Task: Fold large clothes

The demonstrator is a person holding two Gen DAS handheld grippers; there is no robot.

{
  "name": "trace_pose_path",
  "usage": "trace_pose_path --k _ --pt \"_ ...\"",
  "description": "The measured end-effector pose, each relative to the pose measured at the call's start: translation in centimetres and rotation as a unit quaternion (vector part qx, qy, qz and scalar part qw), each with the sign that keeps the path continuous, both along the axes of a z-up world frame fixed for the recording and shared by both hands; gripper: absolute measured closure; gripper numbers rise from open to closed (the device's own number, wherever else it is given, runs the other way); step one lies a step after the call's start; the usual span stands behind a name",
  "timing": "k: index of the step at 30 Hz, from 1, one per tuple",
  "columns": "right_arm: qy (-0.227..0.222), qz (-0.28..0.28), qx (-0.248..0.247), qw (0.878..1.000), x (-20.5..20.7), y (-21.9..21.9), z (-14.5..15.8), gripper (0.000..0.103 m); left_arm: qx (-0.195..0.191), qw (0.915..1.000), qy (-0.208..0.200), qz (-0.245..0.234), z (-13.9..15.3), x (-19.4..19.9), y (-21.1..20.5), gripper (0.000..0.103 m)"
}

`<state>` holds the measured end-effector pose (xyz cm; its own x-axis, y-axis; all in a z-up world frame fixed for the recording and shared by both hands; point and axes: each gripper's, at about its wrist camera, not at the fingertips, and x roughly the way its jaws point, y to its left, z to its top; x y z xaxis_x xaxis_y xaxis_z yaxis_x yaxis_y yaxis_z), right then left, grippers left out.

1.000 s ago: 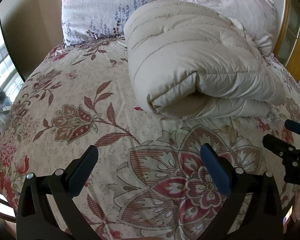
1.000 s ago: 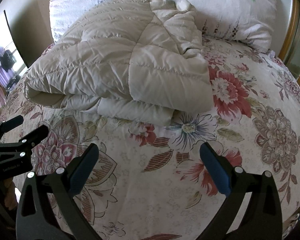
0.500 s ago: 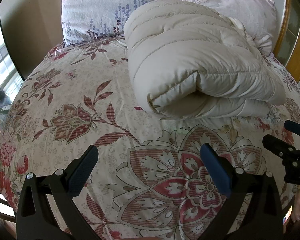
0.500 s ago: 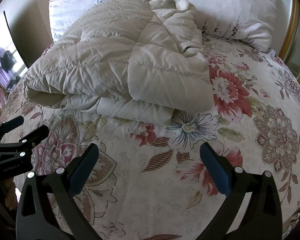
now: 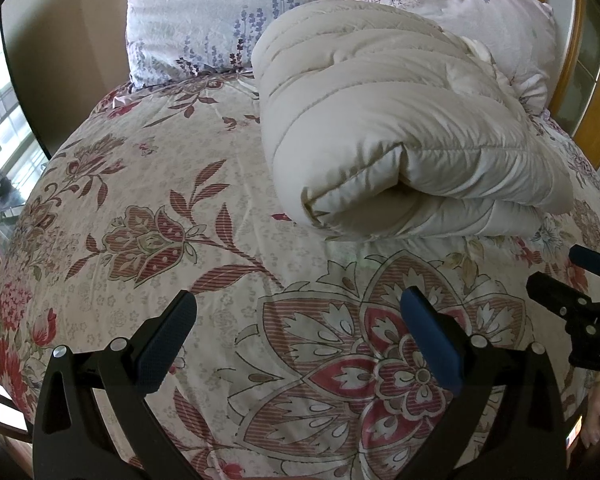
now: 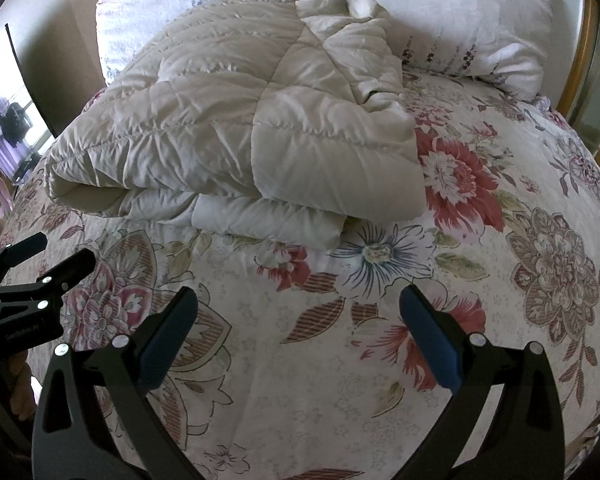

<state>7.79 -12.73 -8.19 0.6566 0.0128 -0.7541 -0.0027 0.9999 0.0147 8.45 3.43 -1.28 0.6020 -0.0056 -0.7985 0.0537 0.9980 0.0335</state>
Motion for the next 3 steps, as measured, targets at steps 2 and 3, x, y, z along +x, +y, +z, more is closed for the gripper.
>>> trace_pose_path --k 2,3 --pt "0.000 0.000 0.000 1.000 -0.04 0.07 -0.04 0.002 0.001 1.0000 0.000 0.000 0.00 0.02 -0.03 0.001" --pt "0.000 0.000 0.000 1.000 0.01 -0.02 0.01 0.002 0.001 1.0000 0.001 0.000 0.02 0.04 -0.03 0.001"
